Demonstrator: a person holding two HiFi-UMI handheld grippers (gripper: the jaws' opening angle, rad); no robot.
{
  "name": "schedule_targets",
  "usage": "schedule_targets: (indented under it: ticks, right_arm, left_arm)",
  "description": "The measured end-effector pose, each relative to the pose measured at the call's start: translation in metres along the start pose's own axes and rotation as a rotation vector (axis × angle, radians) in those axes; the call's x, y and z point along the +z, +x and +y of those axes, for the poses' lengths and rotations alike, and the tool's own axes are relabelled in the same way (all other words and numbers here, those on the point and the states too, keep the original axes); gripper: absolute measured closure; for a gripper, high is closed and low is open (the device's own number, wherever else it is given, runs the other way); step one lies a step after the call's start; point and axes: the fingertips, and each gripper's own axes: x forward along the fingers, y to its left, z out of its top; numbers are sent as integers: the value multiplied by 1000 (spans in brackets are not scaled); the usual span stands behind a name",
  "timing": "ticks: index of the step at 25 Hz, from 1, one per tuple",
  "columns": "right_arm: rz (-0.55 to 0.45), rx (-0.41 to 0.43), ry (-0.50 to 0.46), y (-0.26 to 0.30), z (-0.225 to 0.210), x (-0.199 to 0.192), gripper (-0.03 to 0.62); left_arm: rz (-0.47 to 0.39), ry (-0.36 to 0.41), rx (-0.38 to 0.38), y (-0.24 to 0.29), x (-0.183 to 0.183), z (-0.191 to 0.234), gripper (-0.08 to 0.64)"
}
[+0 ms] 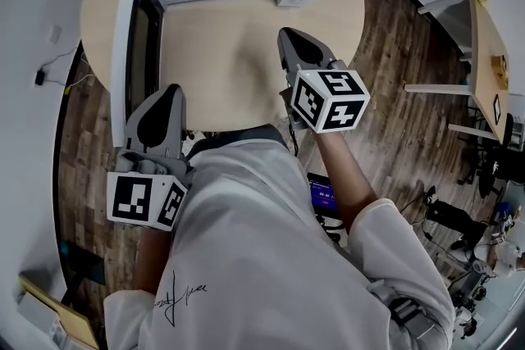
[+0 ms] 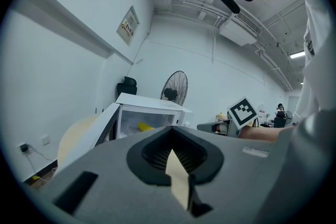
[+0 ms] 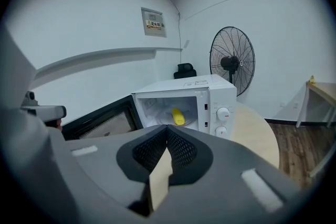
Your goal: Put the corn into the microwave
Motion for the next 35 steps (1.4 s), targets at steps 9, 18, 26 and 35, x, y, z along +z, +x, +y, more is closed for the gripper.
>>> schedule_targets:
  ticks: [9,18,26,35]
  right_arm:
    - [-16,33,10,-35,18,5,580]
    - [-28,46,30,-57,25,7,580]
    - [-27,42,13,-83,18,4,580]
    - [2,83,9,-84,15,-2,581]
  left_arm:
    - [13,-13,14,7,-3,8,568]
    - [32,-69,47,14,-12,22,569]
    - [50,-73,71,15,-18,28,569]
    - [79,-90,115,17,-24,36,569]
